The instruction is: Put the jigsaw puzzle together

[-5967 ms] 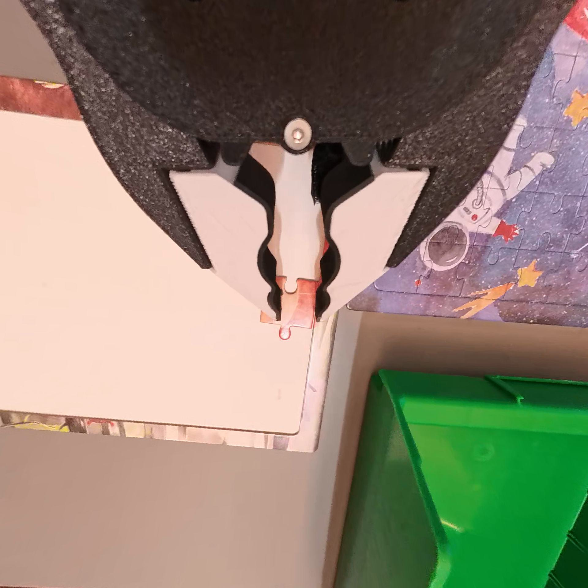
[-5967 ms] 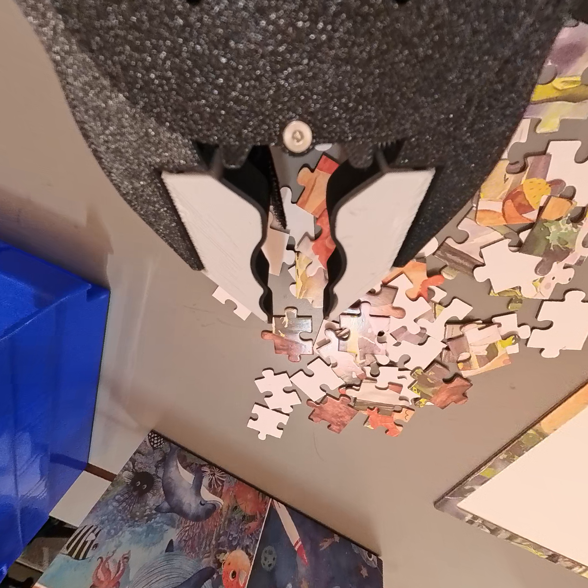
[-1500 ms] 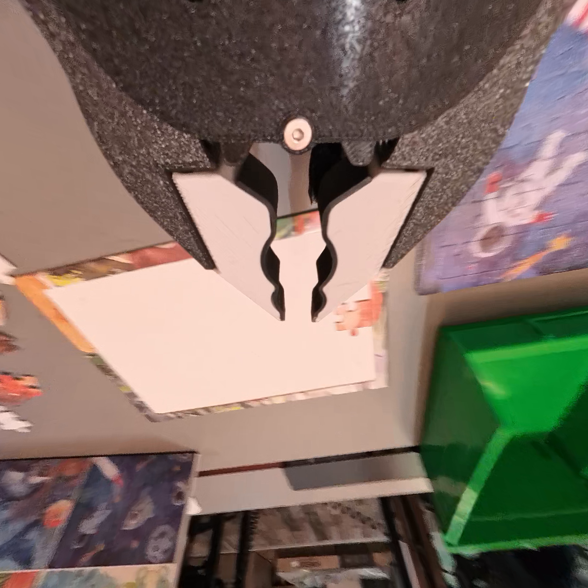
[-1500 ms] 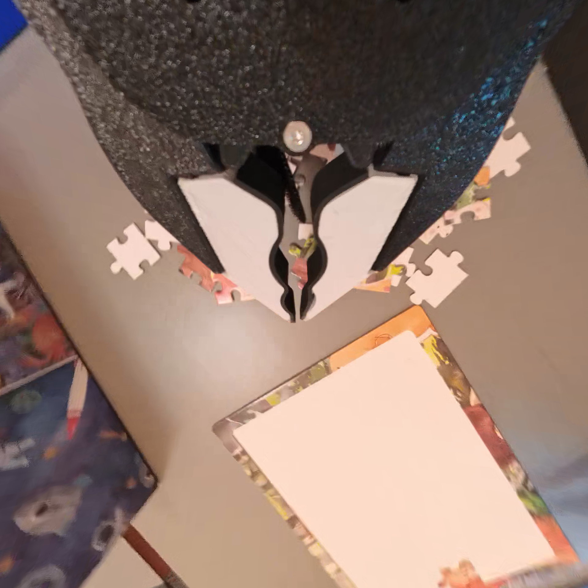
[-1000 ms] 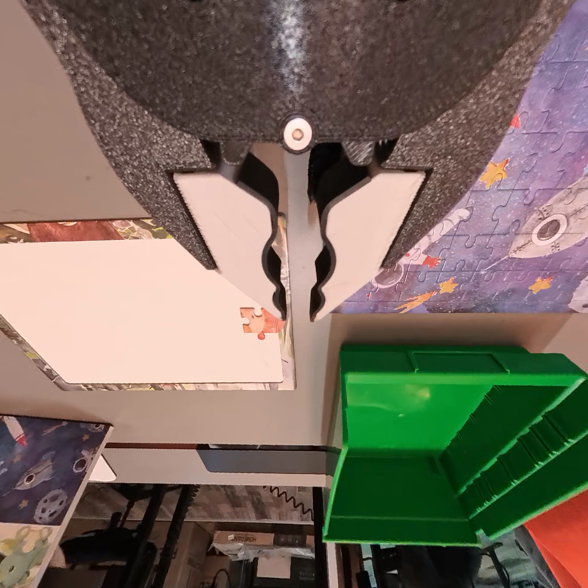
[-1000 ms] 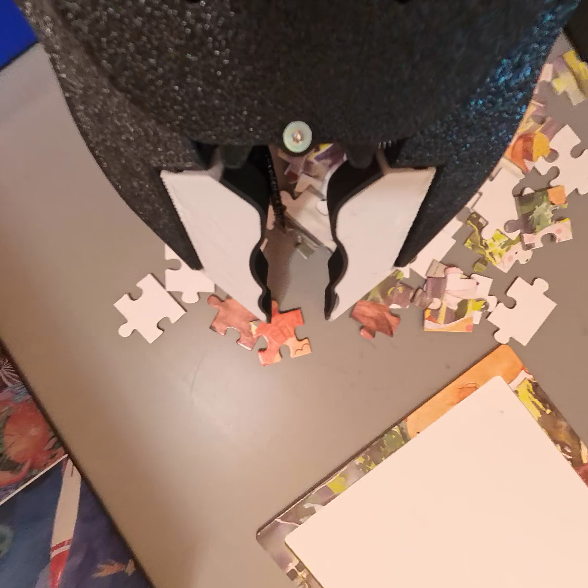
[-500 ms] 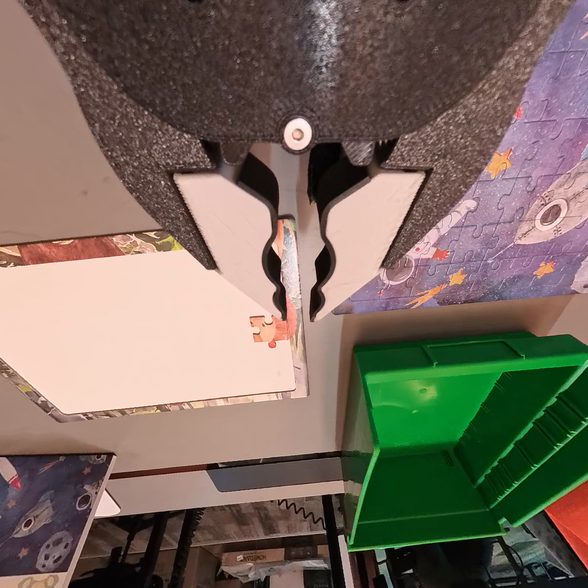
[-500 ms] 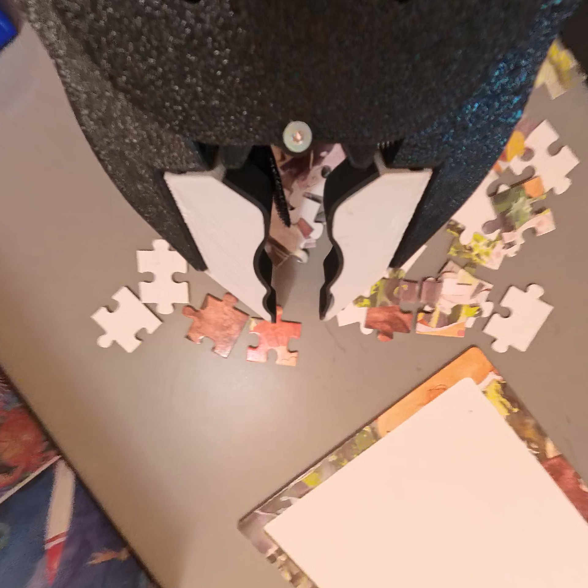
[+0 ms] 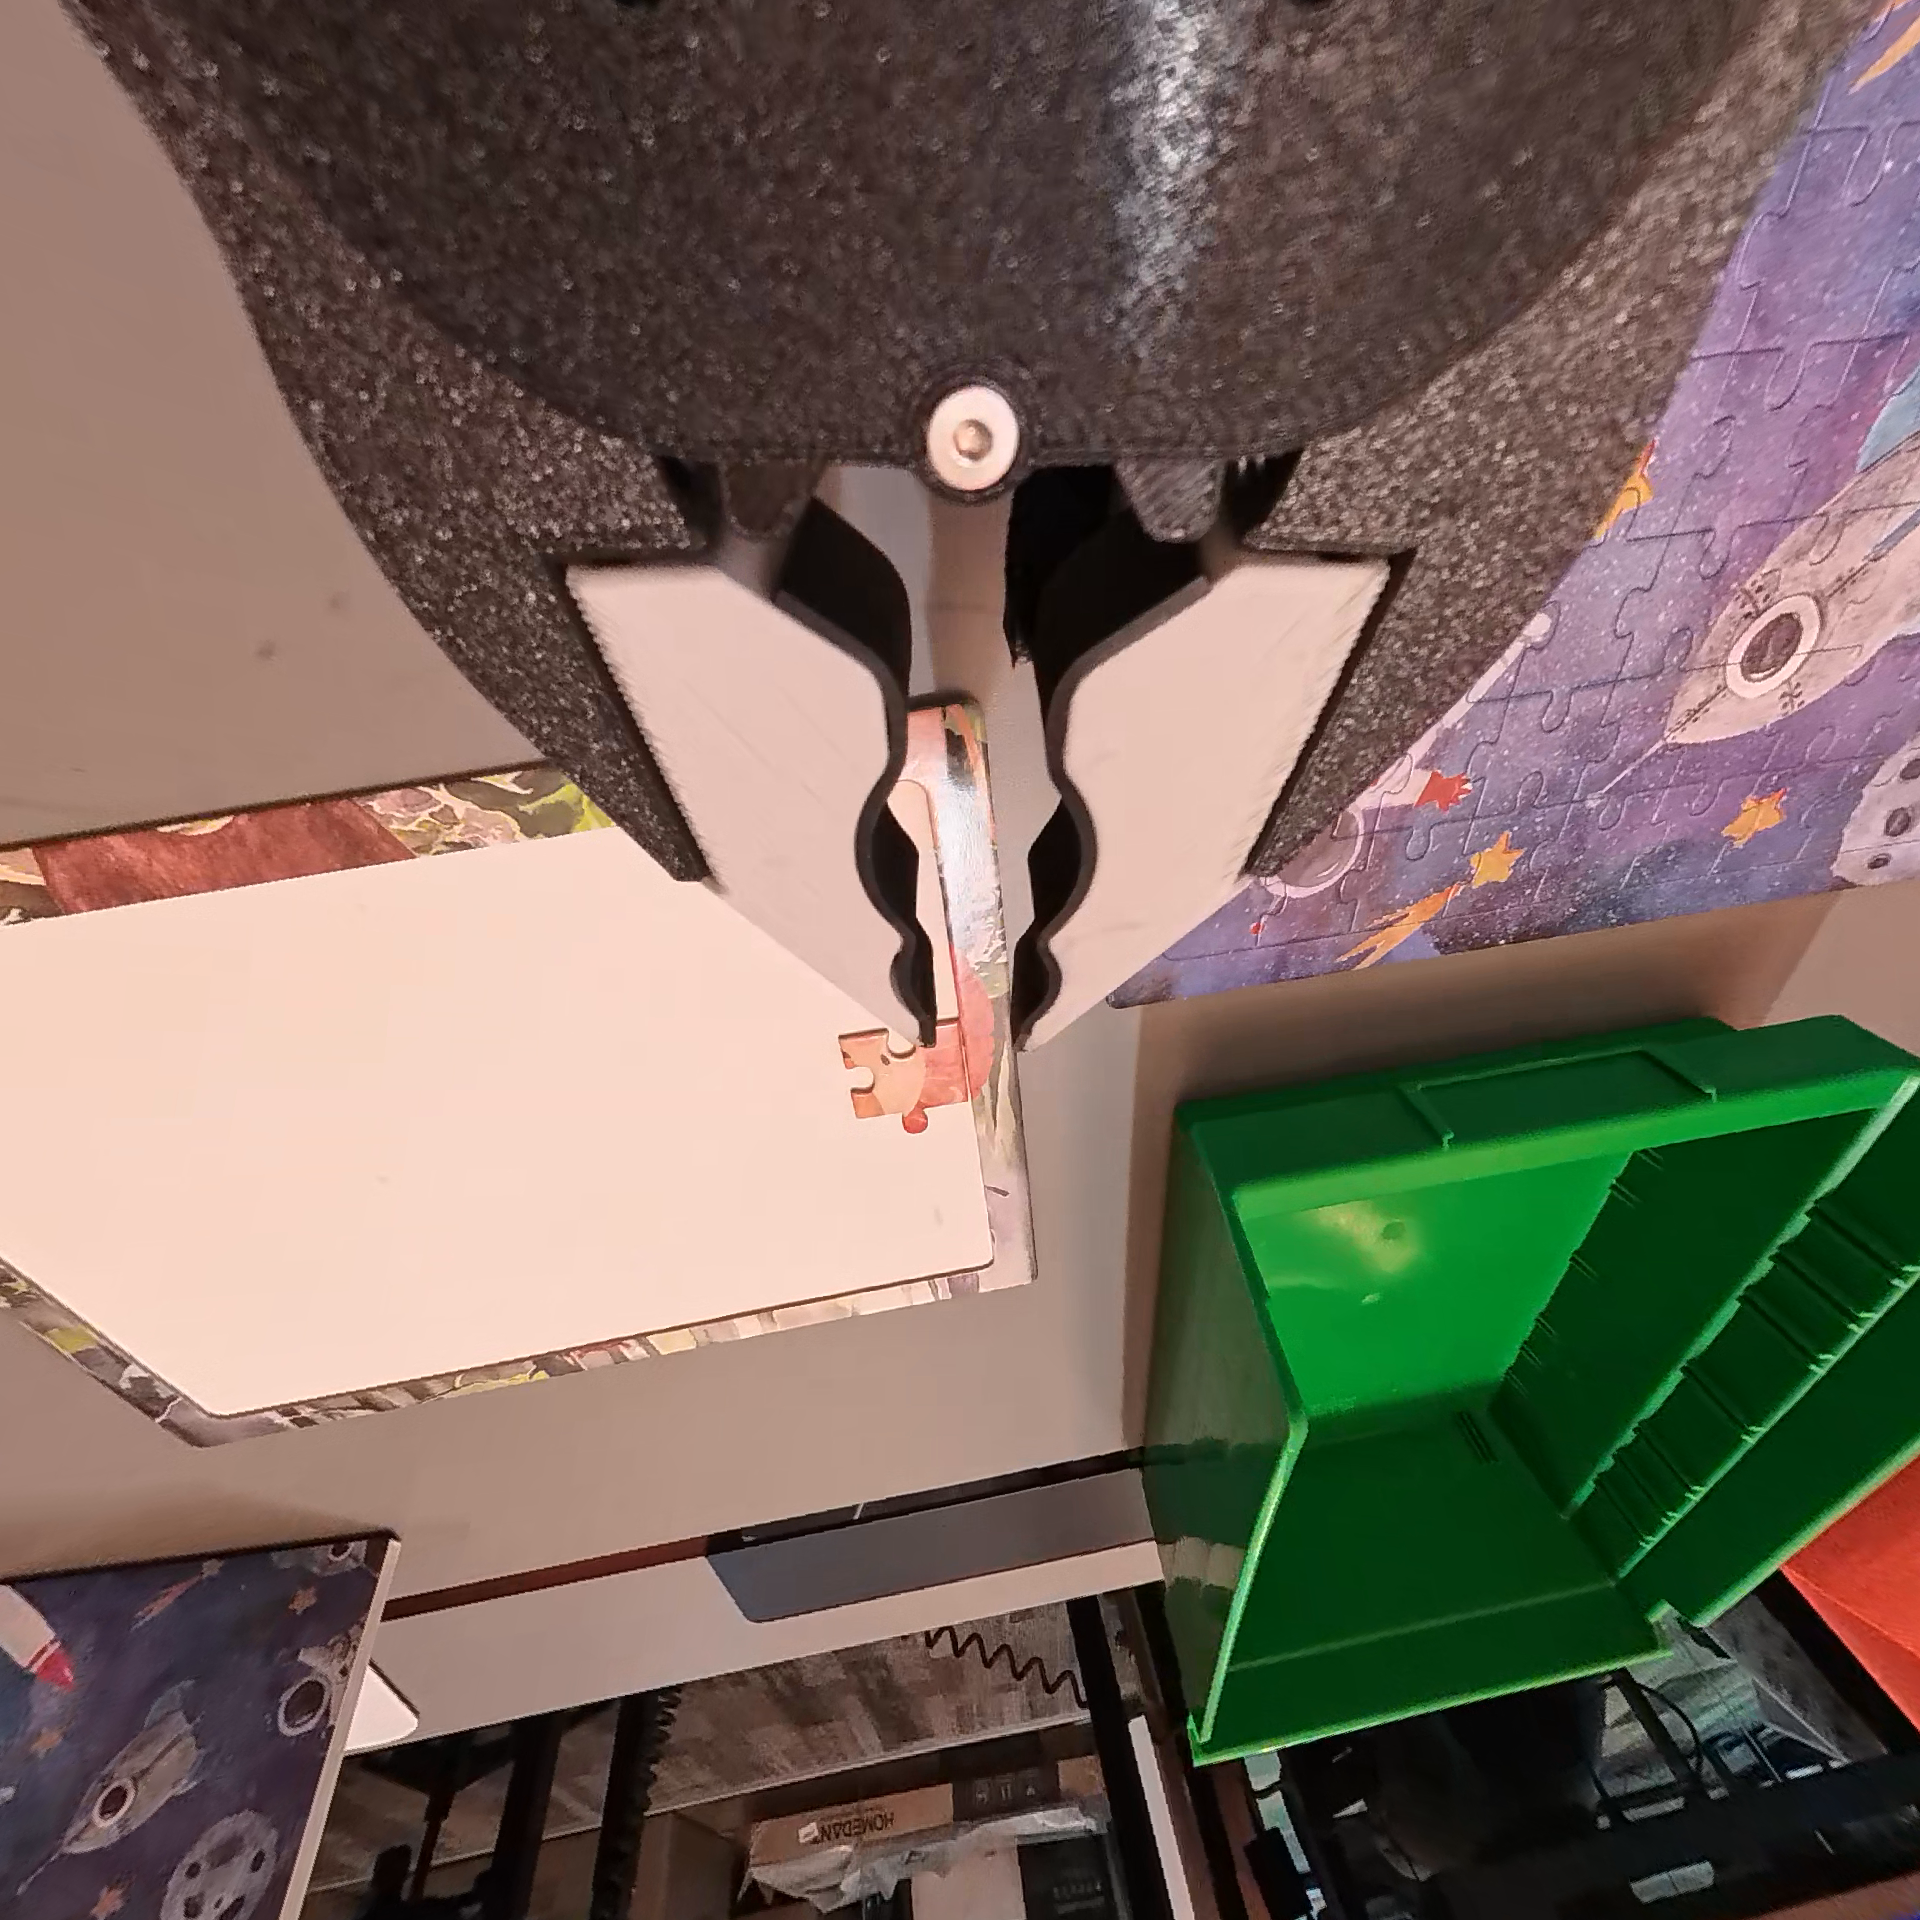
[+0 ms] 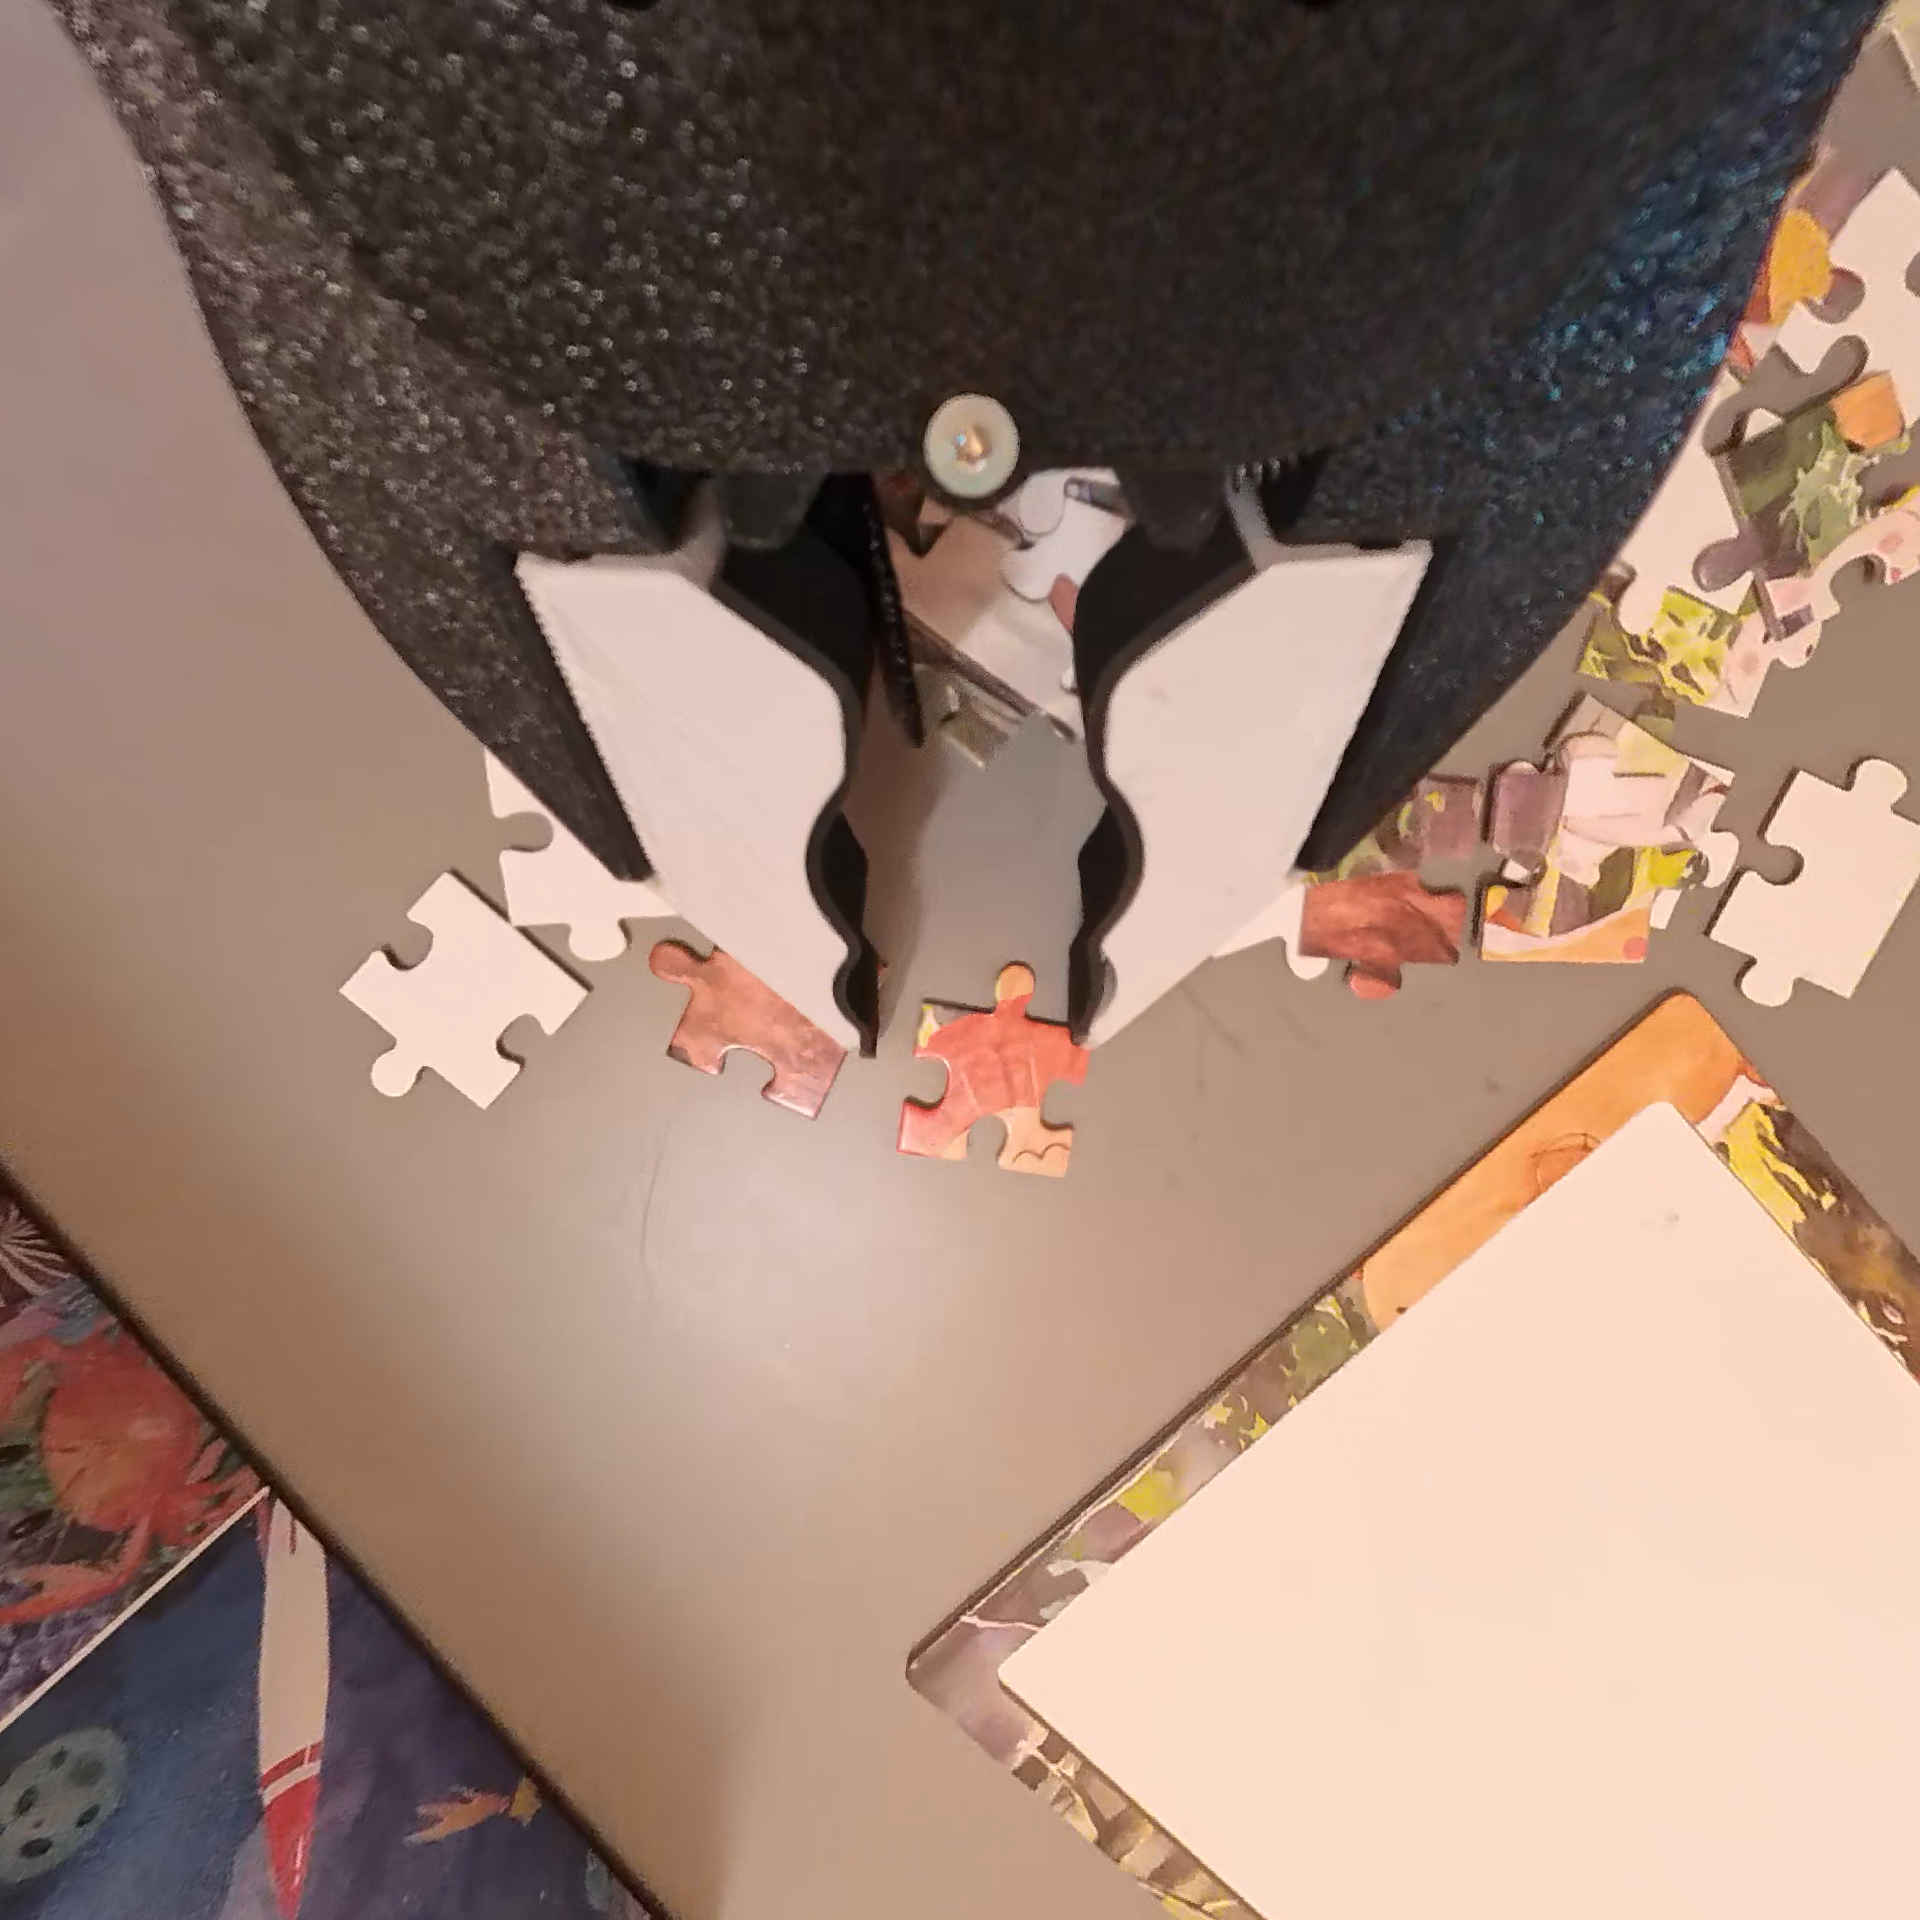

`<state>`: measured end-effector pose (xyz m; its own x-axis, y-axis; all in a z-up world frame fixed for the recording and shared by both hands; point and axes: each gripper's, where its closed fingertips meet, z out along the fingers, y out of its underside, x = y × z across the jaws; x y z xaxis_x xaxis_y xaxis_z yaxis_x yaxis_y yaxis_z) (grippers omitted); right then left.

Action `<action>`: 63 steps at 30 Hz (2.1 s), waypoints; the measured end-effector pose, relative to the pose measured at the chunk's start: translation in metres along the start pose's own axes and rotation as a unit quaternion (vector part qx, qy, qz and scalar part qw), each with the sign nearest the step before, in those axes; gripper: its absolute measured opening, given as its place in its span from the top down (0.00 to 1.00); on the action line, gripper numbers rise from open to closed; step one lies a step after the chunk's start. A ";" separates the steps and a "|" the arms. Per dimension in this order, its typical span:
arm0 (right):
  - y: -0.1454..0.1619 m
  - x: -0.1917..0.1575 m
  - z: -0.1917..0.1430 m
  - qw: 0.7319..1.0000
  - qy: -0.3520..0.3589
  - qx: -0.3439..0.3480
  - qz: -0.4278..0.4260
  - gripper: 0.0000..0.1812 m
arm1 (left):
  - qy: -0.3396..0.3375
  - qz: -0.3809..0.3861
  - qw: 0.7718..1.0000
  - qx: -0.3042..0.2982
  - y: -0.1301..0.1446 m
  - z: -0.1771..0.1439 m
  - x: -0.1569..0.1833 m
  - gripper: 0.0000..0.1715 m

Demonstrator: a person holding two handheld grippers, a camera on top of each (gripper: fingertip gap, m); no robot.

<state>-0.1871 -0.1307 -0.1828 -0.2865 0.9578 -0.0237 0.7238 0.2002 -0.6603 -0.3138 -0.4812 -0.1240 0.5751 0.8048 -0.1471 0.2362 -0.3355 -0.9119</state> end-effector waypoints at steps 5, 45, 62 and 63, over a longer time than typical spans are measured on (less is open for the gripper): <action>-0.001 -0.001 0.001 1.000 0.011 0.000 -0.003 0.80 | 0.000 0.000 1.000 0.001 0.000 0.000 0.000 0.92; -0.124 -0.183 0.053 0.996 -0.067 0.029 0.049 0.85 | -0.069 -0.047 0.996 -0.018 0.007 -0.006 -0.044 0.92; -0.133 -0.243 0.118 0.997 -0.067 0.000 0.026 0.83 | -0.041 -0.067 0.997 -0.002 0.004 -0.009 -0.039 0.92; -0.133 -0.248 0.119 0.997 -0.079 -0.002 0.026 0.83 | -0.041 -0.065 0.997 -0.003 0.004 -0.009 -0.039 0.92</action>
<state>-0.2871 -0.4190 -0.1785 -0.3425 0.9229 -0.1759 0.7435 0.1518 -0.6513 -0.3281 -0.5182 -0.1187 0.4741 0.8785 -0.0594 0.3091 -0.2293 -0.9230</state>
